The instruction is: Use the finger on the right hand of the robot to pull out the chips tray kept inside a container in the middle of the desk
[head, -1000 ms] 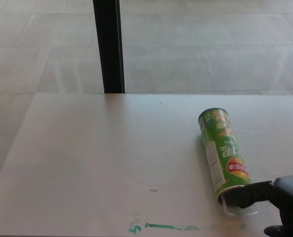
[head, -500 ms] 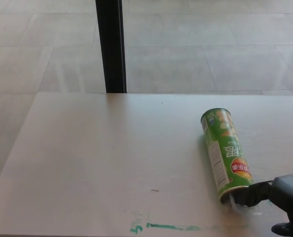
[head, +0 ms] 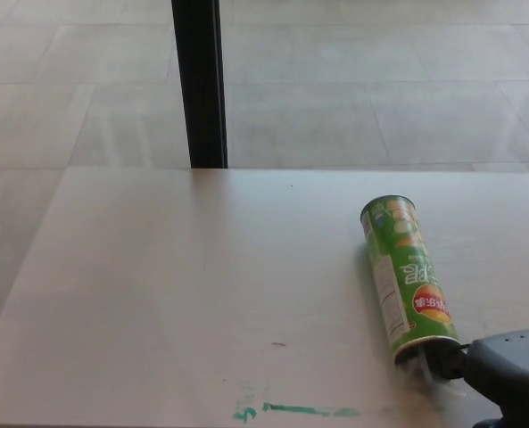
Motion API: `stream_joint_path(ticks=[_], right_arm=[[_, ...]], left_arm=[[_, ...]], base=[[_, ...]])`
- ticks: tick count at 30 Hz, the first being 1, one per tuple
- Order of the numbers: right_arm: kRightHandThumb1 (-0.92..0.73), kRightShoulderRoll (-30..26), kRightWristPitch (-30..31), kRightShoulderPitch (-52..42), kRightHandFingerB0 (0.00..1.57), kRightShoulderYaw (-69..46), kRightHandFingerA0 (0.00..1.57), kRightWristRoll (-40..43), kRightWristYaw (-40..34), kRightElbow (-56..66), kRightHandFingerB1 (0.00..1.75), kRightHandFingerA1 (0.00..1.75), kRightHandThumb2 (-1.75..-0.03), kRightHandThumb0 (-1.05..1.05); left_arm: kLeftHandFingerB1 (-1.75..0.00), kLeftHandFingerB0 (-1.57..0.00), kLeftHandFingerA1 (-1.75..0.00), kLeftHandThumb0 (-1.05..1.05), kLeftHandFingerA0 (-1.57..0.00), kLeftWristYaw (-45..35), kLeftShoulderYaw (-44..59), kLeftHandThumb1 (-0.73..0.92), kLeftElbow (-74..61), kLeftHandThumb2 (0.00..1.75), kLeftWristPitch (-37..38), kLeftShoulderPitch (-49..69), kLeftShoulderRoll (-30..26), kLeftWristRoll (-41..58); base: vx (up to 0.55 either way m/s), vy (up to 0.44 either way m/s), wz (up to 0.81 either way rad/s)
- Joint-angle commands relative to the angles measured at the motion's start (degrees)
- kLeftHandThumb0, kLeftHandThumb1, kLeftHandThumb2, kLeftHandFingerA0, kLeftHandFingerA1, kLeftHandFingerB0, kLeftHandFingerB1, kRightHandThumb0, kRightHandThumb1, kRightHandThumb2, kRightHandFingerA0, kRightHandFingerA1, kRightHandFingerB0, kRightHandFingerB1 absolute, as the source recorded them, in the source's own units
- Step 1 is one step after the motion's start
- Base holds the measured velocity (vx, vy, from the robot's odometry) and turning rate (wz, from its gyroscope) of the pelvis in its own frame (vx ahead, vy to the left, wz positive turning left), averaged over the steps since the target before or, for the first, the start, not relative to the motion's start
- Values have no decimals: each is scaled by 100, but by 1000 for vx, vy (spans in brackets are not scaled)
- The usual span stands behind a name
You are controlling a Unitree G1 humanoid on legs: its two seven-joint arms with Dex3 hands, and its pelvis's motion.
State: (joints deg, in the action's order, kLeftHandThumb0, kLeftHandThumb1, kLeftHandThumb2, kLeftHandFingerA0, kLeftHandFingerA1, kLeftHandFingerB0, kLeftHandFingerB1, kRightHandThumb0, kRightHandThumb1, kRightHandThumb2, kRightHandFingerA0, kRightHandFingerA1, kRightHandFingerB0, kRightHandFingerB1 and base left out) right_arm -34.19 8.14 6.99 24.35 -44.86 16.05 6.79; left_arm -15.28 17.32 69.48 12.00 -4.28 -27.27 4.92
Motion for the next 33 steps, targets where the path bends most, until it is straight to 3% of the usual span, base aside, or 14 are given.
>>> stream_joint_path(ticks=[1,9,16,28,33], right_arm=[[-54,39,-19,-266,61,46,94,-112,94,-47,47,111,-56,-20],[-55,-117,80,-713,58,-220,93,1,346,397,47,101,-56,-20],[-55,-414,-191,-1285,59,-527,90,72,342,875,47,106,-56,-20],[-57,-618,-505,-2148,59,-821,91,116,376,1439,46,97,-57,-21],[-56,-589,-654,-2380,60,-904,91,138,262,1579,47,109,-57,-21]], left_arm=[[-47,-53,-62,-42,-62,-21,5,71,-39,61,61,5,-98,31],[-46,-52,-62,-44,-61,-29,-3,71,2,61,126,19,-120,12],[-47,-53,-63,-43,-61,-55,44,71,34,61,92,19,-123,58],[-47,-54,-65,-43,-64,-8,11,70,62,60,118,15,-157,19],[-47,-53,-68,-44,-62,-59,24,71,30,60,108,23,-165,44]], base=[[0,0,0],[0,0,0],[0,0,0],[0,0,0],[0,0,0]])
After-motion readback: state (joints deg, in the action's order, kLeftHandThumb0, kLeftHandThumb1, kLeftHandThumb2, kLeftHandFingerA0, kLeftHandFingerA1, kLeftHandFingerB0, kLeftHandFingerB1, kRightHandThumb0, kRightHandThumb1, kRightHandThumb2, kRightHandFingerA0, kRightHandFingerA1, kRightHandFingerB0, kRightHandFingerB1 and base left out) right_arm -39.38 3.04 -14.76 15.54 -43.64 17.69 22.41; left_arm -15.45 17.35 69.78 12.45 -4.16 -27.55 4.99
